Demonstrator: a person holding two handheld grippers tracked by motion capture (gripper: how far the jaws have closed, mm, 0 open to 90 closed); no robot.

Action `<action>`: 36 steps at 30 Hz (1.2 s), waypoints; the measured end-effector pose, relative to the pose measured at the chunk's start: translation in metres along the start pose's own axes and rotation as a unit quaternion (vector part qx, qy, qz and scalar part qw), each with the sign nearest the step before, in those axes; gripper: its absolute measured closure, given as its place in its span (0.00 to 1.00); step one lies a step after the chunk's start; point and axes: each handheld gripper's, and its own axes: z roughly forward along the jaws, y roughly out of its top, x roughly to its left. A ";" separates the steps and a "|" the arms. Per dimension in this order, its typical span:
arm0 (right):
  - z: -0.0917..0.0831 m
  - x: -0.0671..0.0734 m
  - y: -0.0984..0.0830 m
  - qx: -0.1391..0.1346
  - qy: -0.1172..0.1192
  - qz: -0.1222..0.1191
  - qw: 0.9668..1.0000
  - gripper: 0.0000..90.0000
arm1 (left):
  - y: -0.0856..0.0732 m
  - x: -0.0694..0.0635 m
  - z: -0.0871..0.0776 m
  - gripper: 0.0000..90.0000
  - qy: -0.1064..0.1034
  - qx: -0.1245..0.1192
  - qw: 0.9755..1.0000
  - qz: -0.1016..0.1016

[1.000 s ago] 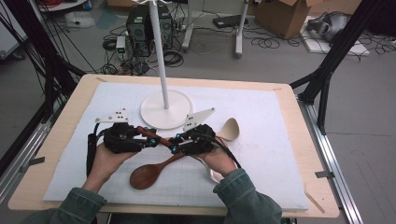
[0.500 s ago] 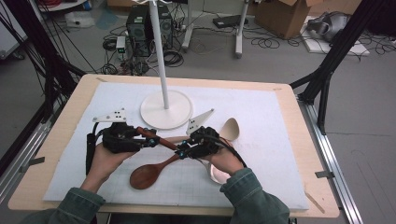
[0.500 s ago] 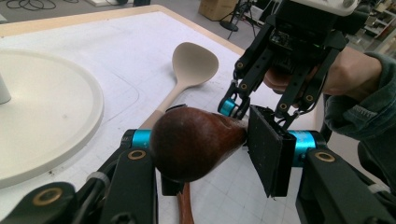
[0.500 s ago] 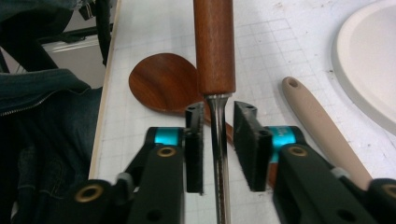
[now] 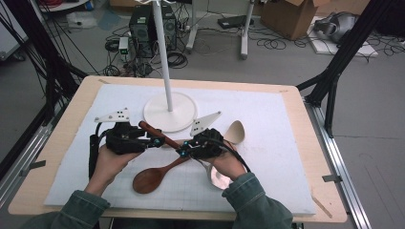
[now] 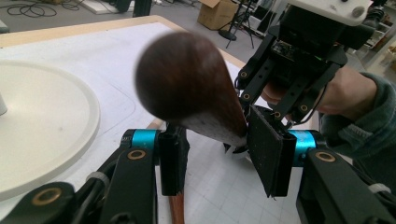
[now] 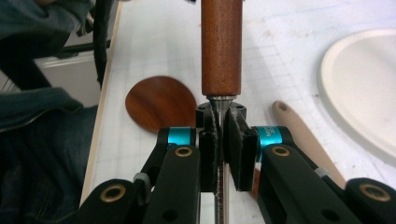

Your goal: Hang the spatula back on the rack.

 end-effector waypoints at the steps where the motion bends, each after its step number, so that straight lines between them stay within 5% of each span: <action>1: 0.001 0.001 0.001 -0.004 -0.001 0.001 1.000 0.94 | 0.001 -0.001 0.001 0.64 -0.001 0.002 1.000 0.001; 13: 0.000 0.006 0.010 -0.046 -0.025 0.027 0.998 0.93 | 0.015 -0.007 0.007 0.71 0.002 0.008 1.000 0.006; 23: -0.003 0.004 0.009 -0.048 0.001 0.031 0.998 0.91 | 0.019 -0.005 0.004 0.77 -0.034 0.012 0.999 -0.004; 27: -0.001 0.000 0.005 -0.030 0.021 0.038 0.999 0.89 | 0.022 -0.003 -0.001 0.79 -0.051 0.003 0.999 -0.011; 36: -0.002 -0.001 0.006 -0.048 0.018 0.034 0.998 0.92 | 0.030 -0.003 -0.004 0.80 -0.056 -0.009 0.998 -0.007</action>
